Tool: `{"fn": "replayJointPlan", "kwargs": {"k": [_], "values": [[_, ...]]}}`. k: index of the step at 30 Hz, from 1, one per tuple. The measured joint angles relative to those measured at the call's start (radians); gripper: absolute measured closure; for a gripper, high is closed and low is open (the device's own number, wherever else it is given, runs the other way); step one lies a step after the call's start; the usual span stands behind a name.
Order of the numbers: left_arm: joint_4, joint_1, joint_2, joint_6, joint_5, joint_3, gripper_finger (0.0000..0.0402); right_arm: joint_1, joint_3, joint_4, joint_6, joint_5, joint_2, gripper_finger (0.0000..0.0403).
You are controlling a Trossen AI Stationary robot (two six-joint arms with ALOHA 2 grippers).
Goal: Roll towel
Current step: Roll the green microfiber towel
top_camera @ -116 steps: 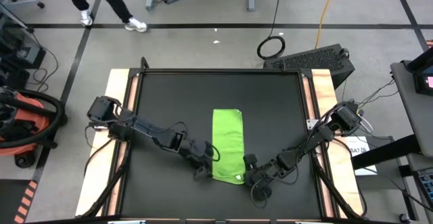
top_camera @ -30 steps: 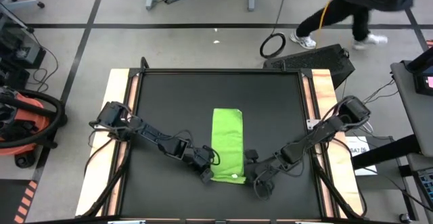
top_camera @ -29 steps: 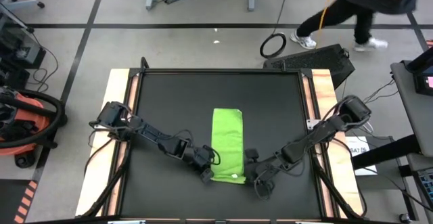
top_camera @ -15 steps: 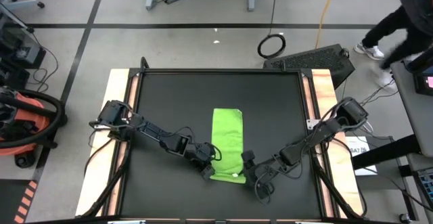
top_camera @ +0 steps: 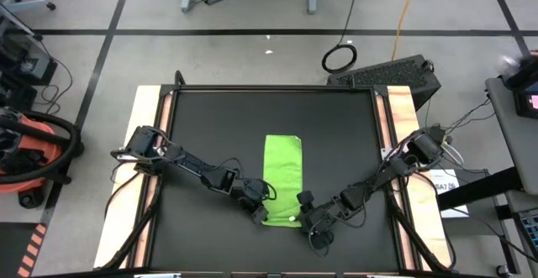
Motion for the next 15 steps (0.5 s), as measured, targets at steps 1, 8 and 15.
{"fn": "replayJointPlan", "kwargs": {"k": [1, 8, 15], "values": [[0.007, 0.000, 0.001, 0.001, 0.000, -0.001, 0.0394, -0.002, 0.001, 0.001, 0.026, 0.000, 0.005, 0.0239], [0.015, 0.002, 0.001, 0.047, 0.029, -0.001, 0.0326, -0.027, 0.002, 0.001, 0.136, -0.003, 0.008, 0.0337], [0.004, 0.025, -0.012, 0.138, 0.104, -0.003, 0.0200, -0.054, 0.002, 0.014, 0.214, -0.131, 0.008, 0.0390]]}}
